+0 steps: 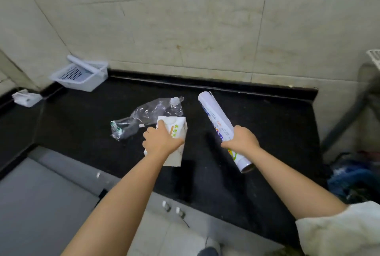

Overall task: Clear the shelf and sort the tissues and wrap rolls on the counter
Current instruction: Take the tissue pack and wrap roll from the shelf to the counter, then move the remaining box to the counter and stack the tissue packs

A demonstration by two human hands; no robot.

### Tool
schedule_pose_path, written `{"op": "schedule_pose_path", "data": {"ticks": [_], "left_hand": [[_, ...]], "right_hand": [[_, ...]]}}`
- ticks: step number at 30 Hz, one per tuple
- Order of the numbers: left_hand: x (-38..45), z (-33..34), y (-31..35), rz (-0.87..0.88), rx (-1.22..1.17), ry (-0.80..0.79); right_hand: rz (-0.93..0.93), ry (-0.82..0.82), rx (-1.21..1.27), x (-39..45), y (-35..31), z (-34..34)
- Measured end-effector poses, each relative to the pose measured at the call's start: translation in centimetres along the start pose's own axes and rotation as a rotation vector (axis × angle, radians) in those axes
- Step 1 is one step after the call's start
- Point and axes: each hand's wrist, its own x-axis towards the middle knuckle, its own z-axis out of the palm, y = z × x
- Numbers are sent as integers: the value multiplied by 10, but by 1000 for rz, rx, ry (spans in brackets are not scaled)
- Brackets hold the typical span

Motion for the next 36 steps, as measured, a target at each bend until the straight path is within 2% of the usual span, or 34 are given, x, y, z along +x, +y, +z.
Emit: {"op": "schedule_pose_path", "data": {"ticks": [3,7,16,21,28,32,36], "left_hand": [[32,17,11,-53,-6,-32],[87,44,35,-28,59,-102],[156,109,84,72,-15,-90],[162,125,87,187,81,-26],[151,105,72,592,253,-86],[136,78,82,853,361,-74],[96,61,116,1124,460,-108]], "right_hand": [[91,24,-25,44,5,13],[207,52,-46,95,10,30],[189,72,-226,136,25,52],[217,68,-226,139,29,55],[207,70,-218,121,17,38],[218,172,-282,70,20,9],[338,295,-324,2,27,-23]]}}
